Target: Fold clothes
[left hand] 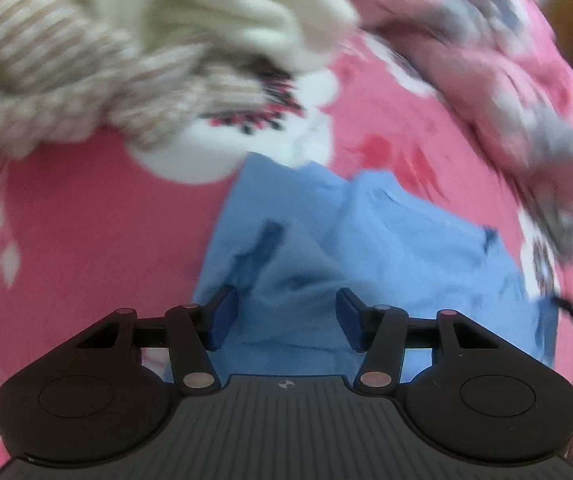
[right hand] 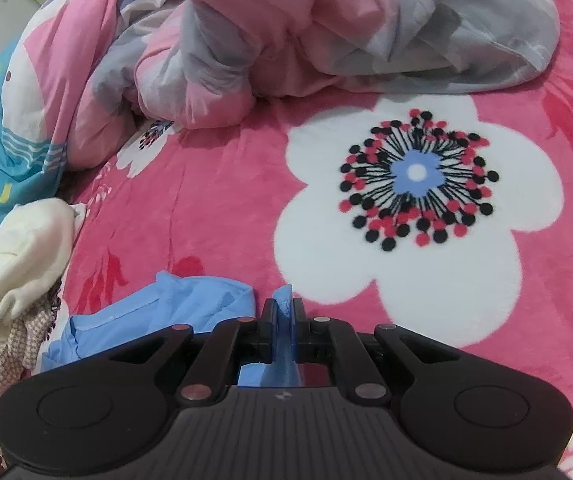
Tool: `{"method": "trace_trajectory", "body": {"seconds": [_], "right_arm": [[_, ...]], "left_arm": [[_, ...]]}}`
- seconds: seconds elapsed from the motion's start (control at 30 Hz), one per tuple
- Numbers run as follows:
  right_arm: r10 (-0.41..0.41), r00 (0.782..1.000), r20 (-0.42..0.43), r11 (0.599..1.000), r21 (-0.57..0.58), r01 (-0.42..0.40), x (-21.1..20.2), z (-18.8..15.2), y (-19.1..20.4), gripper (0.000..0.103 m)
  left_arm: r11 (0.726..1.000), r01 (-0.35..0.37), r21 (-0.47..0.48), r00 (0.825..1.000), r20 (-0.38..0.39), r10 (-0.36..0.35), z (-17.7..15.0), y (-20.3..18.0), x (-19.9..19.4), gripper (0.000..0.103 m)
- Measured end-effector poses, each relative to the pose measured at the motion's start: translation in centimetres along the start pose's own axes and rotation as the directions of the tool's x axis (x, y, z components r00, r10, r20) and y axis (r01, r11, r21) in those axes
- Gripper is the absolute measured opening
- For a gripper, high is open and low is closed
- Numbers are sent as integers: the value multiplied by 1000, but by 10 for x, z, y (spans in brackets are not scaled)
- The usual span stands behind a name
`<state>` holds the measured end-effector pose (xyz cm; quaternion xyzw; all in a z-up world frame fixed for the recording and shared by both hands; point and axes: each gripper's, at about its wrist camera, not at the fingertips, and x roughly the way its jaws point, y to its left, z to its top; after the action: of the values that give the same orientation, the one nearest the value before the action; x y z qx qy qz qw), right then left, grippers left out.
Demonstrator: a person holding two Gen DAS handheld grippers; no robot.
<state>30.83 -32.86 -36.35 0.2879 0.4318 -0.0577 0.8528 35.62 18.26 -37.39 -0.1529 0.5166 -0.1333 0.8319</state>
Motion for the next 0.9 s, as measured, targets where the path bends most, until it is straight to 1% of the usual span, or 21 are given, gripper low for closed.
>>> {"method": "trace_trajectory", "body": {"seconds": [0.07,0.13,0.17,0.2,0.23,0.27,0.33,0.37,0.43,0.47,0.53,0.6,0.67,0.73,0.8,0.9], "right_arm": [[6,1000,12,1000,-1,-6,-1,-2,2,6],[15,999,31,1000,-12,-15,-3,-4,4,6],[19,999,48,1000,-25,-18,-6,-5,6,6],[26,997,73,999,-41,-23,-10,-6,8,6],[34,995,94,998,-55,-29,-15,-5,11,5],[43,993,111,997,-65,-36,-20,-4,14,5],[65,987,145,995,-85,-53,-30,0,19,5],[79,983,163,994,-92,-64,-36,4,21,5],[101,975,197,992,-98,-83,-43,13,23,5],[105,972,209,992,-94,-87,-42,18,22,5],[114,967,228,992,-81,-97,-40,27,17,5],[112,967,227,993,-73,-98,-30,34,11,5],[106,970,219,993,-65,-93,-18,37,5,5],[99,973,210,994,-57,-89,-7,38,0,5],[95,974,204,995,-48,-86,1,37,-4,5],[107,974,198,994,-28,-104,10,35,-7,5]], "left_arm": [[999,21,36,1000,-20,-21,1,-2,3,39],[998,40,51,998,-43,-38,0,-3,5,25],[998,49,48,997,-57,-46,1,-3,6,8],[998,57,36,996,-71,-55,3,-3,6,5],[998,68,15,996,-62,-67,5,-3,2,5],[994,101,-31,994,-38,-102,10,-2,-5,4],[978,170,-123,985,12,-170,20,-1,-15,4],[965,204,-166,979,36,-201,26,0,-20,4],[922,260,-287,965,87,-245,39,8,-20,3],[892,281,-354,960,113,-258,43,16,-17,3],[815,322,-482,947,167,-275,52,32,-11,3],[751,331,-572,943,198,-266,57,47,0,3],[726,322,-608,947,202,-251,60,57,12,3],[706,309,-637,951,187,-247,61,62,25,3],[700,293,-651,955,173,-239,61,65,36,3],[693,289,-661,957,170,-237,62,67,45,3]]}}
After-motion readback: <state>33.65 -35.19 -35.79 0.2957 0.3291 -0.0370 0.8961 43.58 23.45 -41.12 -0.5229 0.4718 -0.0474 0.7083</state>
